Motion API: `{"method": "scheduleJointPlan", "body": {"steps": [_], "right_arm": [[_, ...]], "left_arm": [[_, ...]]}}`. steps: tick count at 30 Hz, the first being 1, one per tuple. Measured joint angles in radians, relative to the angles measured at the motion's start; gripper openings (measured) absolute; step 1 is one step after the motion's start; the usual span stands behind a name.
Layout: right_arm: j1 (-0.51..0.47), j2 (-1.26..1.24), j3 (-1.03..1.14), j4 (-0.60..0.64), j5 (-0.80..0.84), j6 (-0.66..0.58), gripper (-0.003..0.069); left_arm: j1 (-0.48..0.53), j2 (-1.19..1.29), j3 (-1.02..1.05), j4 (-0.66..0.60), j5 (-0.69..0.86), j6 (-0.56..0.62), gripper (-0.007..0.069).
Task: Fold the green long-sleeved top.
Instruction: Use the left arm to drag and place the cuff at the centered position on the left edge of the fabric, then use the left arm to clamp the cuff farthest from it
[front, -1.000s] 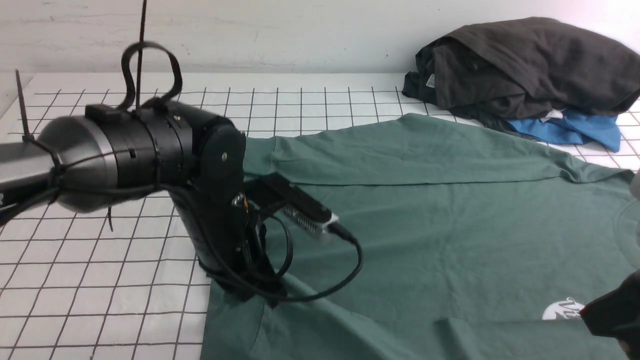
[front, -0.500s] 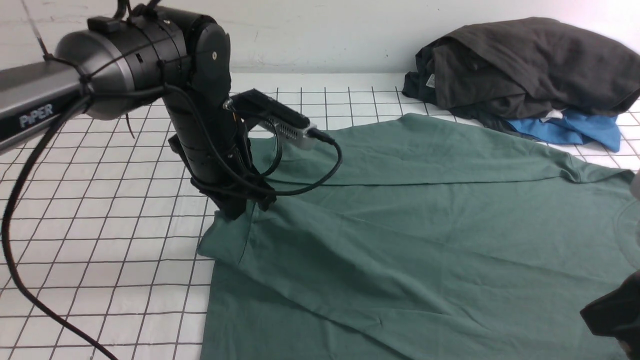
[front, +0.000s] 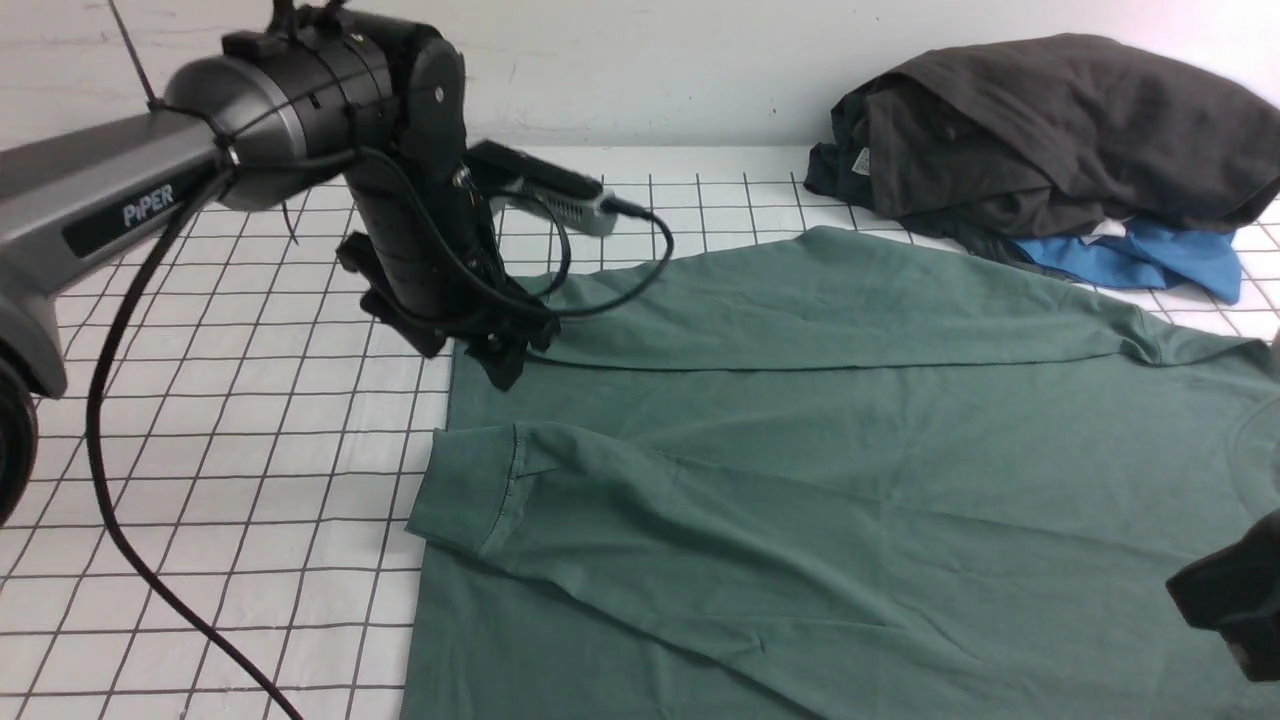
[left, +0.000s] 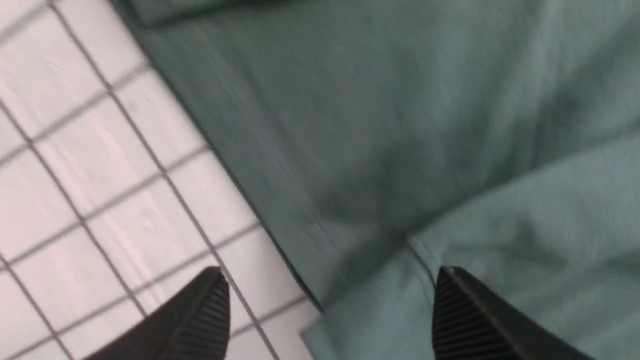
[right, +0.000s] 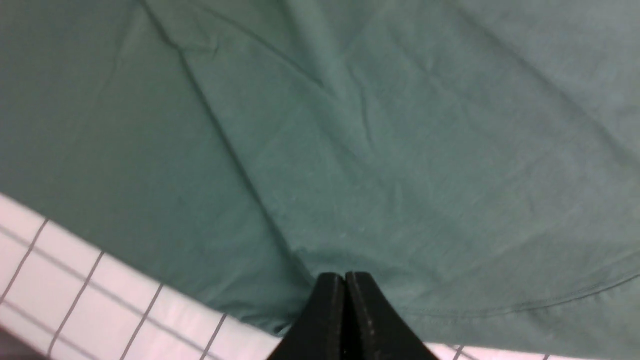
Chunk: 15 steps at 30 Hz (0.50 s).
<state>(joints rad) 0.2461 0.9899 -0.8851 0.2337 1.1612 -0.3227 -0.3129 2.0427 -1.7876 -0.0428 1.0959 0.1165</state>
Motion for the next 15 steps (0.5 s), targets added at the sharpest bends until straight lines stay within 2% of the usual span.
{"method": "scheduleJointPlan", "body": {"steps": [7,15], "right_arm": [[0.000,0.000,0.000,-0.006,-0.092,0.011,-0.0015],[0.000,0.000,0.000,-0.007,-0.065,0.028,-0.0015]], "left_arm": [[0.061,0.102,-0.098,-0.086,-0.133,-0.012,0.0528],[0.070,0.249,-0.147,-0.079,-0.253,-0.058,0.0531]]}}
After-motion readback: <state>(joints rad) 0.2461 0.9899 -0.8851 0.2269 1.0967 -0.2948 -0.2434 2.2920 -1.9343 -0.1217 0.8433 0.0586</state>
